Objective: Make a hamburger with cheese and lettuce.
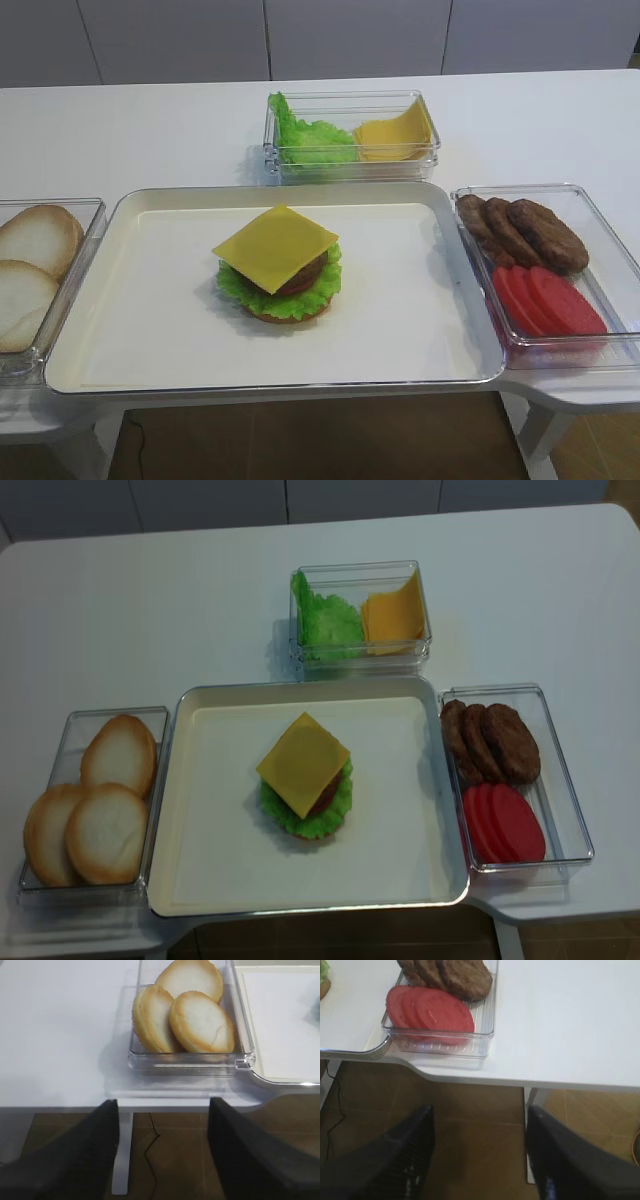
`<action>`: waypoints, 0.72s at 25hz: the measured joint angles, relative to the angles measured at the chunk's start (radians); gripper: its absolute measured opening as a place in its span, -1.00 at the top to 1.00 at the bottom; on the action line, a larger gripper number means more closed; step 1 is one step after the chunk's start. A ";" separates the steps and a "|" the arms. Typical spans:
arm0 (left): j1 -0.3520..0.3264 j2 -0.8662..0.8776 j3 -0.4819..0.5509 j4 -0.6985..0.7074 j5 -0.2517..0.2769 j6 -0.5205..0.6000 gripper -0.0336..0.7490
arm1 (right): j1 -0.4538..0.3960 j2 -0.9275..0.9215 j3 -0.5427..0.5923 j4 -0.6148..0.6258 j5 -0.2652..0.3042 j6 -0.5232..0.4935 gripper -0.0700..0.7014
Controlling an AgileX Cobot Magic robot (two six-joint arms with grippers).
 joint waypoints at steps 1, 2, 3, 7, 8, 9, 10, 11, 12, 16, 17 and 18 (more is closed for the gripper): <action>0.000 0.000 0.000 0.000 0.000 0.000 -0.15 | 0.000 0.000 0.005 -0.002 -0.026 0.000 -0.35; 0.000 0.000 0.000 0.000 0.000 0.000 -0.15 | 0.000 0.000 0.012 -0.004 -0.052 0.000 -0.35; 0.000 0.000 0.000 0.000 0.000 0.000 -0.15 | 0.000 0.000 0.019 -0.009 -0.073 0.000 -0.35; 0.000 0.000 0.000 0.000 0.000 0.000 -0.15 | 0.000 0.000 0.044 -0.013 -0.104 0.000 -0.35; 0.000 0.000 0.000 0.000 0.000 0.000 -0.15 | 0.000 0.000 0.045 -0.013 -0.108 0.000 -0.35; 0.000 0.000 0.000 0.000 0.000 0.000 -0.15 | 0.000 0.000 0.045 -0.013 -0.108 0.000 -0.35; 0.000 0.000 0.000 0.000 0.000 0.000 -0.15 | 0.000 0.000 0.045 -0.013 -0.108 0.000 -0.35; 0.000 0.000 0.000 0.000 0.000 0.000 -0.15 | 0.000 0.000 0.045 -0.013 -0.108 0.000 -0.35; 0.000 0.000 0.000 0.000 0.000 0.000 -0.15 | 0.000 0.000 0.046 -0.013 -0.108 0.000 -0.35; 0.000 0.000 0.000 0.000 0.000 0.000 -0.15 | 0.000 0.000 0.046 -0.013 -0.108 0.000 -0.32; 0.000 0.000 0.000 0.000 0.000 0.000 -0.15 | -0.002 0.000 0.046 -0.013 -0.108 0.000 -0.30; 0.000 0.000 0.000 0.000 0.000 0.000 -0.15 | -0.008 0.000 0.046 -0.013 -0.108 0.000 -0.29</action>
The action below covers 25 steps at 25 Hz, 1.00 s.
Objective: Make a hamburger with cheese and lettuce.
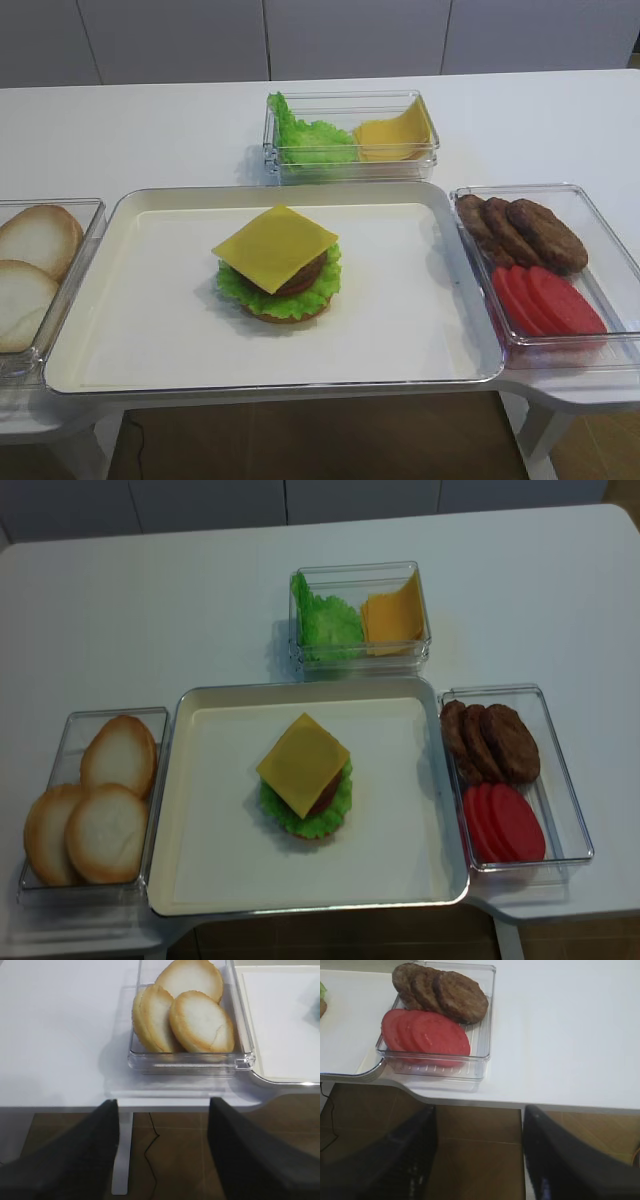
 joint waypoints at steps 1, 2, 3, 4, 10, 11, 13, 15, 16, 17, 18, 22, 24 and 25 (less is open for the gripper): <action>0.000 0.000 0.000 0.000 0.000 0.000 -0.15 | -0.009 0.000 0.000 0.000 0.000 0.000 -0.27; 0.000 0.000 0.000 0.000 0.000 0.000 -0.15 | -0.025 0.000 0.000 0.000 0.000 0.000 -0.25; 0.000 0.000 0.000 0.000 0.000 0.000 -0.15 | -0.048 0.000 0.000 0.000 0.000 0.000 -0.23; 0.000 0.000 0.000 0.000 0.000 0.000 -0.15 | -0.073 0.000 0.000 0.000 0.000 0.006 -0.20; 0.000 0.000 0.000 0.000 0.000 0.000 -0.15 | -0.128 0.000 0.000 0.000 0.000 0.006 -0.15; 0.000 0.000 0.000 0.000 0.000 0.000 -0.15 | -0.128 0.000 0.000 0.004 0.000 0.006 -0.15; 0.000 0.000 0.000 0.000 0.000 0.000 -0.15 | -0.128 0.000 0.000 0.014 0.000 0.000 -0.15; 0.000 0.000 0.000 0.000 0.000 0.000 -0.15 | -0.128 0.000 0.000 0.031 0.000 -0.026 -0.15; 0.000 0.000 0.000 0.000 0.000 0.000 -0.15 | -0.128 0.000 0.000 0.047 0.000 -0.048 -0.15; 0.000 0.000 0.000 0.000 0.000 0.000 -0.15 | -0.128 0.000 0.000 0.066 0.000 -0.073 -0.15; 0.000 0.000 0.000 0.000 0.000 0.000 -0.15 | -0.128 0.000 0.000 0.084 0.000 -0.094 -0.15; 0.000 0.000 0.000 0.000 0.000 0.000 -0.15 | -0.128 0.000 0.000 0.105 0.000 -0.121 -0.15; 0.000 0.000 0.000 0.000 0.000 0.000 -0.15 | -0.128 0.000 0.000 0.105 0.000 -0.123 -0.15; 0.000 0.000 0.000 0.000 0.000 0.000 -0.15 | -0.128 0.000 0.000 0.105 0.000 -0.123 -0.15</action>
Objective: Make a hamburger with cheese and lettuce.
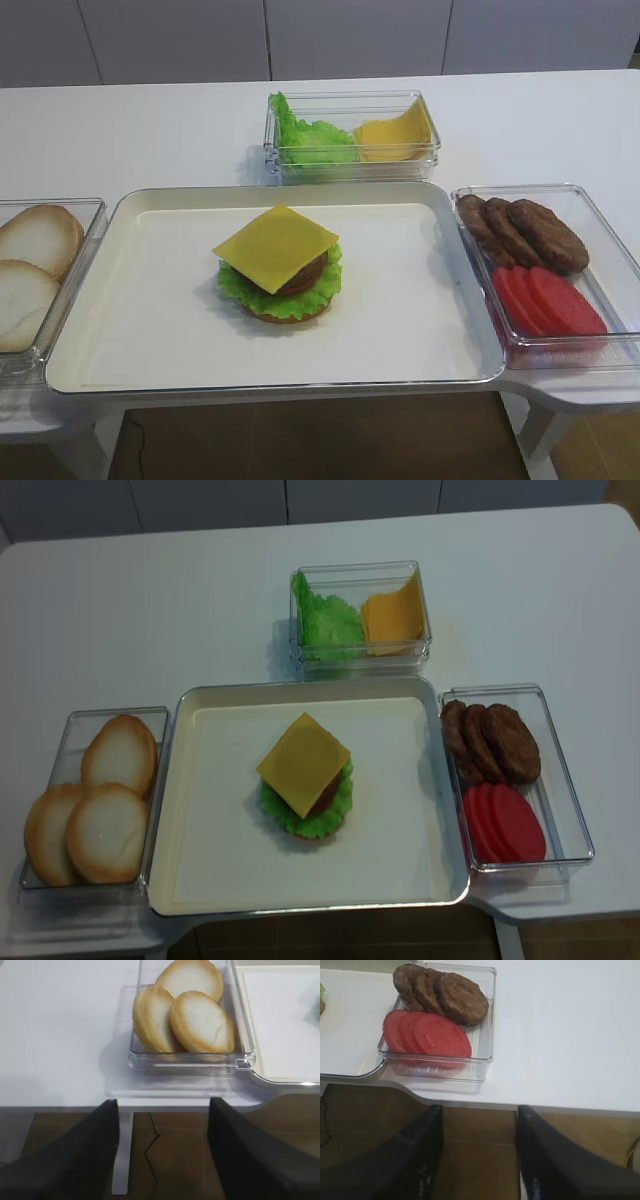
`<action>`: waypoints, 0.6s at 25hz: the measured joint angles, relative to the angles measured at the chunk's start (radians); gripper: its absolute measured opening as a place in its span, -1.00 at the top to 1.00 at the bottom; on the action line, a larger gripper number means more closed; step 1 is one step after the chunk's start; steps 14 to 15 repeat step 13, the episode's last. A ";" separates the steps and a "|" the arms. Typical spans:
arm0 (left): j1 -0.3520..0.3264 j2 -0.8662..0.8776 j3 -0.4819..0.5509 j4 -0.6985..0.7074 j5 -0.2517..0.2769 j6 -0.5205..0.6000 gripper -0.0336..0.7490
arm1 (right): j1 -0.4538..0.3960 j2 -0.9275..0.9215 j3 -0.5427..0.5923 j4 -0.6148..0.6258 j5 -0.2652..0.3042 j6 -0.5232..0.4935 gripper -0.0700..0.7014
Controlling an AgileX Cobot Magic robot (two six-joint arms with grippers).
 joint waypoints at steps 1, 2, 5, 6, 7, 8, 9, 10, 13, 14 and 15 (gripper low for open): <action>0.000 0.000 0.000 0.000 0.000 0.000 -0.15 | 0.000 0.000 0.000 0.000 0.000 0.000 -0.15; 0.000 0.000 0.000 0.000 0.000 0.000 -0.15 | 0.000 0.000 0.000 0.000 0.000 0.000 -0.15; 0.000 0.000 0.000 0.000 0.000 0.000 -0.15 | 0.000 0.000 0.000 0.000 0.000 0.000 -0.15; 0.000 0.000 0.000 0.000 0.000 0.000 -0.15 | 0.000 0.000 0.000 0.000 0.000 0.000 -0.15; 0.000 0.000 0.000 0.000 0.000 0.000 -0.15 | 0.000 0.000 0.000 0.000 0.000 0.000 -0.15; 0.000 0.000 0.000 0.000 0.000 0.000 -0.15 | 0.000 0.000 0.000 0.000 0.000 0.000 -0.15; 0.000 0.000 0.000 0.000 0.000 0.000 -0.15 | 0.000 0.000 0.000 0.000 0.000 0.000 -0.15; 0.000 0.000 0.000 0.000 0.000 0.000 -0.15 | 0.000 0.000 0.000 0.000 0.000 0.000 -0.15; 0.000 0.000 0.000 0.000 0.000 0.000 -0.15 | 0.000 0.000 0.000 0.000 0.000 0.000 -0.15; 0.000 0.000 0.000 0.000 0.000 0.000 -0.15 | 0.000 0.000 0.000 0.000 0.000 0.000 -0.15; 0.000 0.000 0.000 0.000 0.000 0.000 -0.15 | 0.000 0.000 0.000 0.000 0.000 0.000 -0.15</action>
